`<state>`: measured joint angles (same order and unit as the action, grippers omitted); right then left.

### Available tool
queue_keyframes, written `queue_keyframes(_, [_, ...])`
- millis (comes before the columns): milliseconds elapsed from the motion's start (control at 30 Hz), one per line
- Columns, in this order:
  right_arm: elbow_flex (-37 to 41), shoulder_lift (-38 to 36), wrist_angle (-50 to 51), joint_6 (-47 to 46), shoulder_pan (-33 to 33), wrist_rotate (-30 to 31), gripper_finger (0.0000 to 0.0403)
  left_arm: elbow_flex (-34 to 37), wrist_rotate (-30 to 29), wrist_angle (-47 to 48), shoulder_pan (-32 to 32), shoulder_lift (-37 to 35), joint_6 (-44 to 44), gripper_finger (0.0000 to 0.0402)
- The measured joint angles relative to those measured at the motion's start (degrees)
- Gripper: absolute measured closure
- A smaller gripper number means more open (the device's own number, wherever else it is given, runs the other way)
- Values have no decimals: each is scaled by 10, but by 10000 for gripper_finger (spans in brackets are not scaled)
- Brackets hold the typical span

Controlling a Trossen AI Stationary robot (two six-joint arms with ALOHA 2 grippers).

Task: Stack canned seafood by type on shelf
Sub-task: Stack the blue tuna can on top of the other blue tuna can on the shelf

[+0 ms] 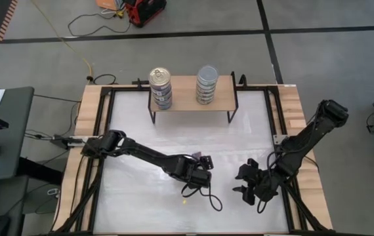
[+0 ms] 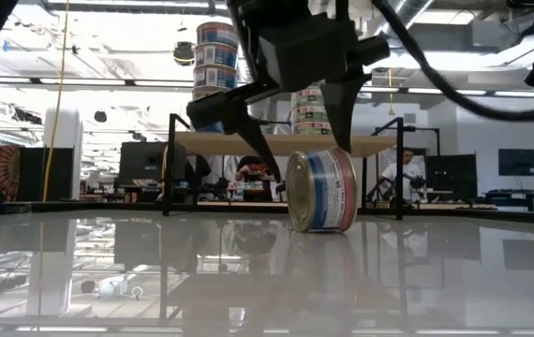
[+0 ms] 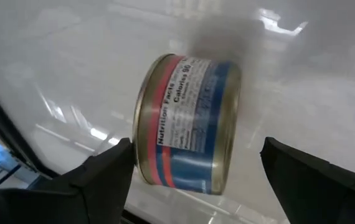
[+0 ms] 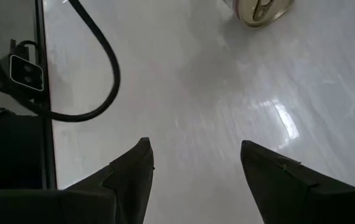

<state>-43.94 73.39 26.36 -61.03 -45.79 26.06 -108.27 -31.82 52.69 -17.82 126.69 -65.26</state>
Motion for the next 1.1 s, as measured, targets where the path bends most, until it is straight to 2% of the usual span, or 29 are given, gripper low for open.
queue_keyframes(233, [0,0,-2,1,0,13,138,16,31,22,0,0,10,107])
queue_keyframes(633, [0,0,-24,15,0,15,138,16,20,59,-6,0,-21,201])
queue_keyframes(800, [0,0,-24,15,0,16,138,16,8,60,-9,0,-32,211])
queue_keyframes(933, [0,0,-22,15,0,28,138,14,-23,62,-14,0,18,211])
queue_keyframes(1100, [0,0,-3,15,3,40,138,6,-31,71,-17,-23,115,211])
